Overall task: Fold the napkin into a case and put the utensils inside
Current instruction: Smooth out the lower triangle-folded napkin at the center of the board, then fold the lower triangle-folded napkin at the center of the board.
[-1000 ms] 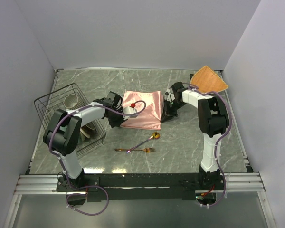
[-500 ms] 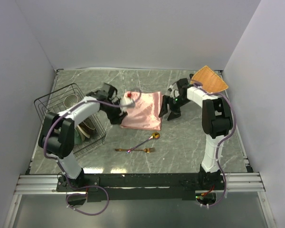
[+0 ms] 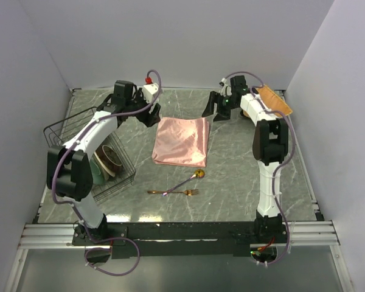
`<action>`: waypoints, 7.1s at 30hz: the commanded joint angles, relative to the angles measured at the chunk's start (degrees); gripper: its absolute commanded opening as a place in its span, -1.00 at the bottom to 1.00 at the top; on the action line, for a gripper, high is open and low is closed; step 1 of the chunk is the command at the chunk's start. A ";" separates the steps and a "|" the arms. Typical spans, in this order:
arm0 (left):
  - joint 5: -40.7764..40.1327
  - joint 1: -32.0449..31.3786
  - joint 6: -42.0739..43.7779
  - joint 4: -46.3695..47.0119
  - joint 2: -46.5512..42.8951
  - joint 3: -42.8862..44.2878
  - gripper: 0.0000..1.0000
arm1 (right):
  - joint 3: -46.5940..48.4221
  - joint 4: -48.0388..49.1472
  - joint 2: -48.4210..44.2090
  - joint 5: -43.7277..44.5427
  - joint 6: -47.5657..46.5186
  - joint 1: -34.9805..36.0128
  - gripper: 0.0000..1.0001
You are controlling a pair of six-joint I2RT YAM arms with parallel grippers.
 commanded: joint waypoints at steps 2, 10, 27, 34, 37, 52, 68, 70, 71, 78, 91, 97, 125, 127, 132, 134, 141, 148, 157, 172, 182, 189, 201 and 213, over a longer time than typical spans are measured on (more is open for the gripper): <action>1.92 1.00 -4.97 2.91 2.13 2.86 0.50 | 6.09 0.88 6.22 -0.37 1.81 -0.37 0.62; 1.74 1.09 -6.11 3.70 3.71 1.63 0.47 | 7.95 0.26 10.89 0.33 0.32 -0.81 0.51; 1.39 1.44 -4.71 0.54 6.44 4.27 0.44 | 7.86 2.37 15.02 -15.49 3.14 -3.88 -0.26; 3.40 1.53 -4.63 -0.95 7.32 5.23 0.33 | 6.54 4.48 12.57 -15.58 -0.55 -3.62 -0.68; 6.83 0.57 -4.62 2.81 6.71 4.01 0.21 | 7.33 3.08 12.82 -14.09 -2.48 -3.44 -0.91; 4.90 -14.73 -33.35 20.05 27.77 15.94 -0.21 | 5.58 4.74 12.74 -12.06 -1.18 -3.09 -1.00; 2.35 -16.75 -39.07 22.87 38.60 20.35 -0.36 | 1.44 6.86 10.72 -13.29 0.41 -2.92 -1.00; 1.30 -16.75 -38.38 21.47 39.22 20.00 -0.39 | 1.27 6.94 10.37 -13.56 0.58 -2.83 -1.00; 0.69 -16.84 -38.20 20.85 39.40 19.91 -0.41 | 1.09 7.20 10.10 -13.56 0.67 -2.83 -1.00; 3.50 -16.05 -36.71 25.32 34.40 14.64 -0.43 | 0.47 7.30 10.10 -12.94 0.59 -2.74 -1.00; 6.48 -17.54 -38.54 29.19 30.87 14.63 -0.45 | 0.13 7.82 10.10 -12.76 0.94 -2.83 -1.00; 5.52 -18.07 -38.46 27.96 34.74 16.66 -0.50 | 0.13 7.91 9.58 -13.38 1.11 -2.83 -1.00; 2.35 -17.72 -37.41 23.83 37.04 14.12 -0.57 | -13.41 5.45 -1.15 -18.92 -2.04 -1.34 -1.00; 3.14 -17.72 -37.06 24.18 34.67 13.68 -0.47 | -13.76 5.71 -0.89 -18.48 -2.49 -1.42 -1.00; 4.72 -17.72 -38.28 26.82 27.37 10.42 -0.18 | -10.43 4.75 1.05 -16.64 -4.07 -1.42 -1.00; 5.25 -17.63 -38.81 26.56 23.68 9.20 -0.11 | -9.37 4.83 1.49 -16.37 -4.51 -1.42 -1.00; 4.99 -13.07 -40.57 18.40 16.11 1.90 -0.26 | -6.64 3.87 1.84 -16.81 -6.44 -1.25 -1.00; 3.94 -6.82 -46.46 18.39 14.35 -8.12 -0.44 | -7.96 0.35 0.00 -17.25 -14.77 0.59 -1.00; 1.48 -5.85 -51.90 15.84 18.83 -9.62 -0.58 | -10.16 -1.49 -2.99 -14.96 -23.31 3.50 -1.00; 0.33 -4.98 -56.12 16.54 20.15 -11.55 -0.60 | -20.97 -1.23 -11.60 -6.79 -42.30 9.82 -1.00; 2.44 -3.57 -57.97 18.55 19.71 -12.08 -0.56 | -23.95 -1.49 -13.89 1.72 -54.24 15.71 -1.00; 7.45 3.01 -52.80 16.11 8.38 -12.09 -0.39 | -28.70 -1.32 -16.35 5.69 -65.23 18.00 -1.00; 3.94 1.89 -34.16 -1.04 22.51 22.97 -0.04 | -36.00 2.98 -19.61 10.43 -77.90 20.81 -1.00; 3.23 -5.50 -25.12 -10.87 31.66 29.05 -0.16 | -37.49 4.31 -20.31 12.28 -80.80 21.52 -1.00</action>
